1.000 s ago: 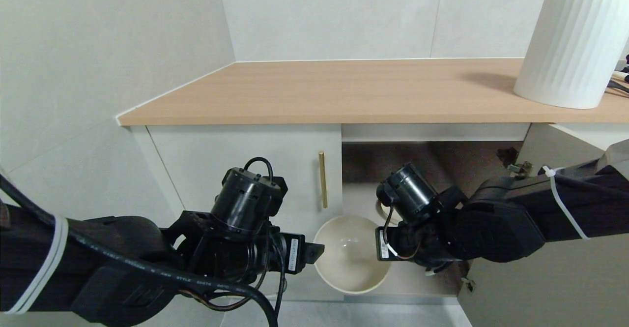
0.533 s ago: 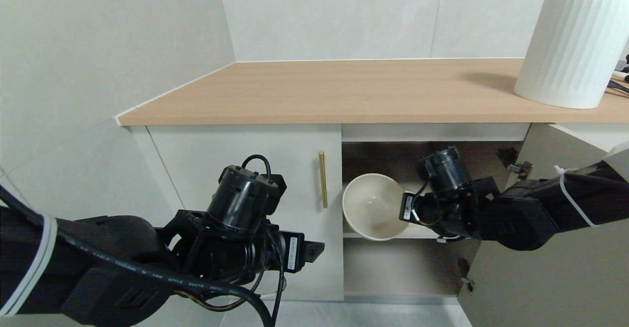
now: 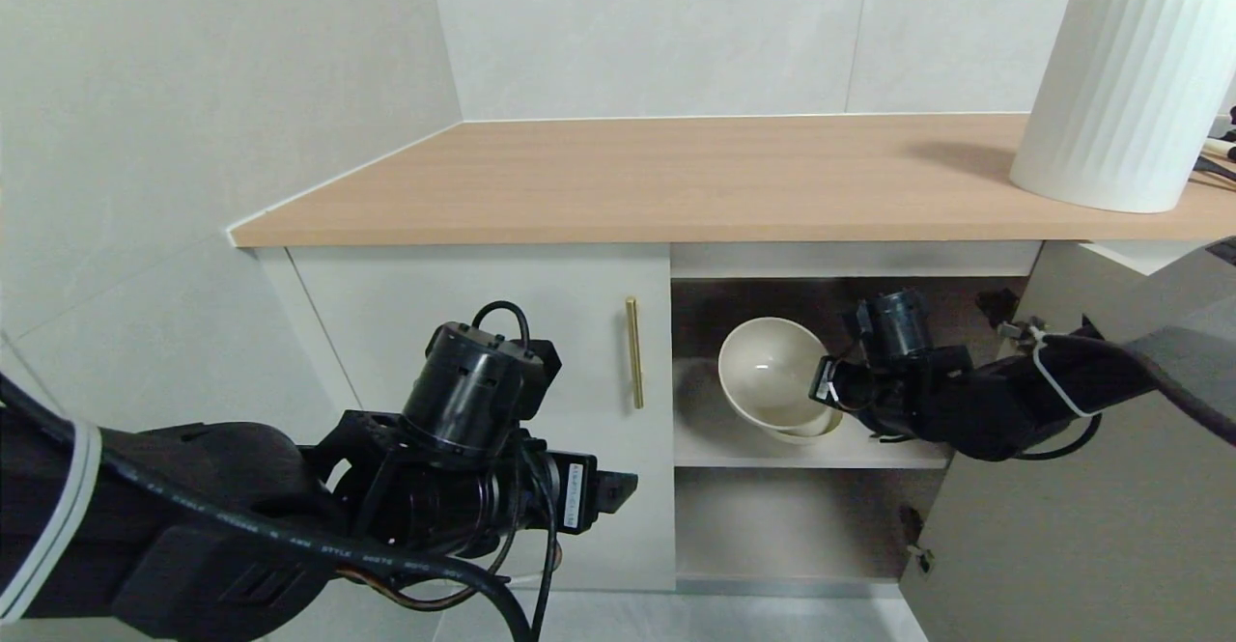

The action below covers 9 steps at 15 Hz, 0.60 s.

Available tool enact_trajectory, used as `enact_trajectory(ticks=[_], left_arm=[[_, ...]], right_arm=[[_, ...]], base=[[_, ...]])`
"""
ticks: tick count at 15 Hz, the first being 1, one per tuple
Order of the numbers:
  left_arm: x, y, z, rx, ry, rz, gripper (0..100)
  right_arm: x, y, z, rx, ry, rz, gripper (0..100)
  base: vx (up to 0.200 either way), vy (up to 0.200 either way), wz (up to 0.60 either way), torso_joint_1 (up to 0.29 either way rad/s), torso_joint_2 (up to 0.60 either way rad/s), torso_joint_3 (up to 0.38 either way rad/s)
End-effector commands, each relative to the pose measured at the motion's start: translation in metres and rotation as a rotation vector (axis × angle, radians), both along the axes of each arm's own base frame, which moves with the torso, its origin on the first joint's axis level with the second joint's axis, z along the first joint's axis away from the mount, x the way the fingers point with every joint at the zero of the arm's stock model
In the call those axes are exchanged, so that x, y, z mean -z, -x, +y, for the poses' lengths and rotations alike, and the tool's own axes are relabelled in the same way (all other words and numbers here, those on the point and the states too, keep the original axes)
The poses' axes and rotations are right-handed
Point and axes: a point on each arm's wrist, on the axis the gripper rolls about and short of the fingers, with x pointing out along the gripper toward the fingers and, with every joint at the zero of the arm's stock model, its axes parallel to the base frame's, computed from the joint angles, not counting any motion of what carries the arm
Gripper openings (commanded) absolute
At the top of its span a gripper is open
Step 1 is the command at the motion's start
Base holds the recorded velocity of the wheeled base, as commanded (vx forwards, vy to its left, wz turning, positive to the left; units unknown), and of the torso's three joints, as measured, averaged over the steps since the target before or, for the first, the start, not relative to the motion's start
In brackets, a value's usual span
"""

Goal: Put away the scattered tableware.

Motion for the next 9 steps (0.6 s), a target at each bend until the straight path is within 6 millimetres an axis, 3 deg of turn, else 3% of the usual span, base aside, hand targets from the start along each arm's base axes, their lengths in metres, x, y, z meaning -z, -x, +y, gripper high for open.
enact_trajectory(ticks=[1, 9], left_arm=[[0.000, 0.000, 0.000, -0.001, 0.001, -0.001, 100], [0.002, -0.001, -0.001, -0.001, -0.003, 0.004, 100]], right_arm=[[0.021, -0.017, -0.007, 0.034, 0.010, 0.030, 0], [0.043, -0.047, -0.019, 0.114, 0.019, 0.028, 0]], base=[[0.000, 0.000, 0.00, 0.000, 0.00, 0.000], [0.000, 0.000, 0.00, 0.000, 0.00, 0.000]])
